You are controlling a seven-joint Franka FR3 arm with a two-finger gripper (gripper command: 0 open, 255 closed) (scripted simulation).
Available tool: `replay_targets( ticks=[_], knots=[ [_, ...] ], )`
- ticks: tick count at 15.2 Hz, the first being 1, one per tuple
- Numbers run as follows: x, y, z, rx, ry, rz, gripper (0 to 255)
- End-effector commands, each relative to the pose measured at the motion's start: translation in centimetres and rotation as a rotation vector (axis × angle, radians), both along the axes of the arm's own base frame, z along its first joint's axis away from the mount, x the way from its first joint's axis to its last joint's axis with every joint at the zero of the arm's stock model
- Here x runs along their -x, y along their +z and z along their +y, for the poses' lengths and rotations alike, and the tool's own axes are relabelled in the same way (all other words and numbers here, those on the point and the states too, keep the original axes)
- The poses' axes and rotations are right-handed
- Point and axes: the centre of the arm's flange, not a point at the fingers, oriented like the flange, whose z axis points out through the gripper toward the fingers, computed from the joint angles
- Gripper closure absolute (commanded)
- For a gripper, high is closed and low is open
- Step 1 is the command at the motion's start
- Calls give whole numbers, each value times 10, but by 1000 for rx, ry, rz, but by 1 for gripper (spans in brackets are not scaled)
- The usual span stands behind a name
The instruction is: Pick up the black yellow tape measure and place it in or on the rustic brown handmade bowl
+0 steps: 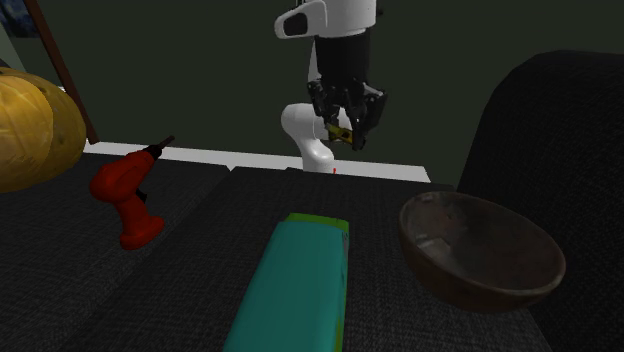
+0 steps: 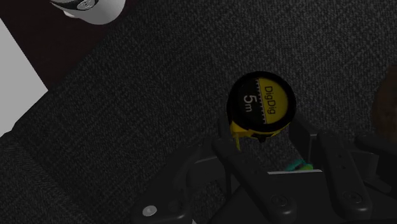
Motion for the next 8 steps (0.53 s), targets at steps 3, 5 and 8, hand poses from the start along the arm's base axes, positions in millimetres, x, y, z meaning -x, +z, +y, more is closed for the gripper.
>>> replay_targets(
  ticks=[3, 5, 8],
  knots=[
    [0, 21, 0, 0, 0, 0, 255],
    [0, 32, 0, 0, 0, 0, 255],
    [-6, 38, 12, 0, 0, 0, 255]
  ],
)
